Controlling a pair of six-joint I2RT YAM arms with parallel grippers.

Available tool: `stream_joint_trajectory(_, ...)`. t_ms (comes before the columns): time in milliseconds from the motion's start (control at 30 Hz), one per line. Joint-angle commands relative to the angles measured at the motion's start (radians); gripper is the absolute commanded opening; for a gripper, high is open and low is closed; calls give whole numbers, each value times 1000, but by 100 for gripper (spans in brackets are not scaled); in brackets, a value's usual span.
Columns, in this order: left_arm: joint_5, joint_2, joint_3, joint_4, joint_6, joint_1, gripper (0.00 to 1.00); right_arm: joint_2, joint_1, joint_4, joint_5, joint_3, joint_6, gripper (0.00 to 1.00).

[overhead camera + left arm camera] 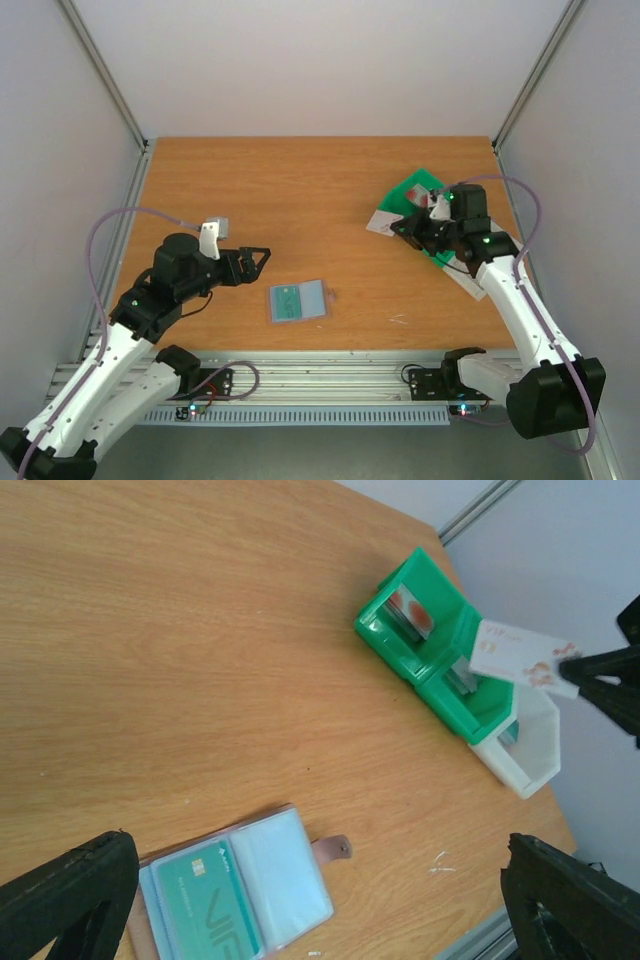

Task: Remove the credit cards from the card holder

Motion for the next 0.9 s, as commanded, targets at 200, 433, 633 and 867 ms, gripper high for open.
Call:
stream_joint_trajectory(200, 18, 52, 27, -21, 81, 2, 99, 48, -247, -287, 169, 185, -186, 1)
stream_joint_trajectory(433, 46, 73, 20, -23, 82, 2, 99, 80, -384, -260, 252, 164, -202, 1)
stream_joint_trajectory(633, 49, 84, 17, -23, 76, 2, 99, 180, -438, -240, 281, 192, -238, 1)
stream_joint_trajectory(867, 45, 89, 23, -30, 79, 2, 99, 304, -444, -203, 318, 216, -262, 1)
